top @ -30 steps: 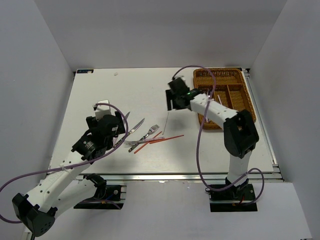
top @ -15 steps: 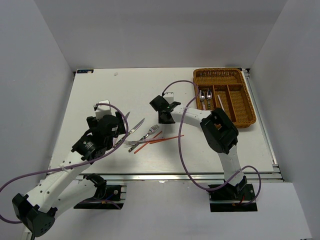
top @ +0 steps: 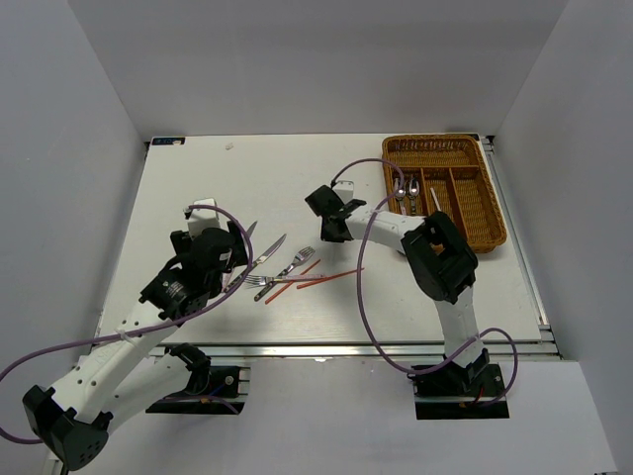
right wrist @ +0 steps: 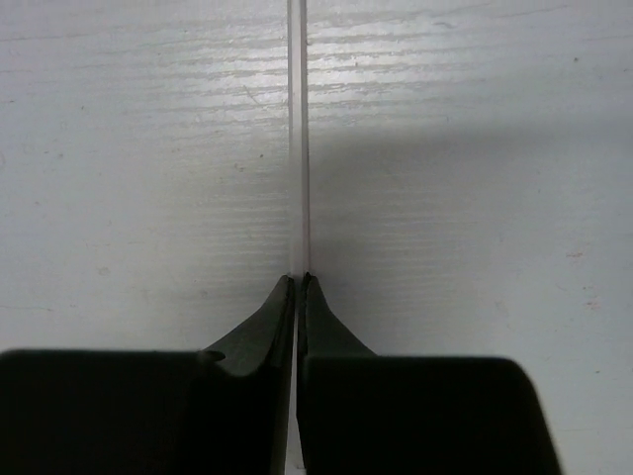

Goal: Sort the eating utensils into containers

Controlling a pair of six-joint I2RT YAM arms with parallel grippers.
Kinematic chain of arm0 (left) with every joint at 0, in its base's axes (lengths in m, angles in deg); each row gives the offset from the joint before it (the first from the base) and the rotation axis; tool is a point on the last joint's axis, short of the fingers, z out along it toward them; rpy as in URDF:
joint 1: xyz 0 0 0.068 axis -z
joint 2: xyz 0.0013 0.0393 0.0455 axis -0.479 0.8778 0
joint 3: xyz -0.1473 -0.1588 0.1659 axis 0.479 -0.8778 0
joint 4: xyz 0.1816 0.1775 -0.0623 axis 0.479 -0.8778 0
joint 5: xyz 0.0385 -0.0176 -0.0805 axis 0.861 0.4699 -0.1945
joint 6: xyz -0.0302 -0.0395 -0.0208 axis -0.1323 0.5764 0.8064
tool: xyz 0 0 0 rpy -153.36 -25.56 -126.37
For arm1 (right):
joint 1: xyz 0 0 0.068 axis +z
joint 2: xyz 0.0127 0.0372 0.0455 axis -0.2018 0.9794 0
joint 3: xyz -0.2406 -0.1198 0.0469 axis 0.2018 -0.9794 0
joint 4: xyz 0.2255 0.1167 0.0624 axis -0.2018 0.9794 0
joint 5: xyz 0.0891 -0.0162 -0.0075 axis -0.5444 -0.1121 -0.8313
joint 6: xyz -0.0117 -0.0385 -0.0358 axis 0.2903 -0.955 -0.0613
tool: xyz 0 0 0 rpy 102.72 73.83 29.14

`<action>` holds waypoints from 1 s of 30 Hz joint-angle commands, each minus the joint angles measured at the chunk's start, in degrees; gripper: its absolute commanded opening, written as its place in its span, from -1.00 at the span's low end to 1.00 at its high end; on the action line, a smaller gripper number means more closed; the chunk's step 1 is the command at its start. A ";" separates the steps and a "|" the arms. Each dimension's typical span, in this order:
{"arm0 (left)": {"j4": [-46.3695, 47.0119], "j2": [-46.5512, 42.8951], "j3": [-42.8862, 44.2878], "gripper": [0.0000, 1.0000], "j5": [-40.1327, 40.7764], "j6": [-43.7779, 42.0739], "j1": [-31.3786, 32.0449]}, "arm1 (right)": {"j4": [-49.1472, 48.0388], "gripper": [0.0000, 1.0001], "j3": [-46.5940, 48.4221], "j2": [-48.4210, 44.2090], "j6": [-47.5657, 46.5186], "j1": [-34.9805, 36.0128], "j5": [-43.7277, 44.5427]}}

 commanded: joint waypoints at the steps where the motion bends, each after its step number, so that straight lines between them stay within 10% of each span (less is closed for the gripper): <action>1: 0.87 -0.84 -0.08 0.96 -0.26 -0.35 -0.20 | 0.11 -1.00 -0.40 -1.90 -2.83 -1.68 -0.67; 14: 1.31 -2.25 -0.25 0.96 -1.05 -0.62 -0.20 | 3.17 -1.00 -1.71 -21.32 -37.19 -19.07 -10.96; 22: 1.66 -0.40 -0.17 0.96 -2.37 -1.14 -0.20 | 1.45 -1.00 -6.19 -23.61 -45.29 -36.82 -16.66; 30: 1.75 -1.19 -0.34 0.96 -2.46 -1.06 -0.20 | -7.88 -1.00 -11.72 -22.12 -47.06 -40.10 -15.97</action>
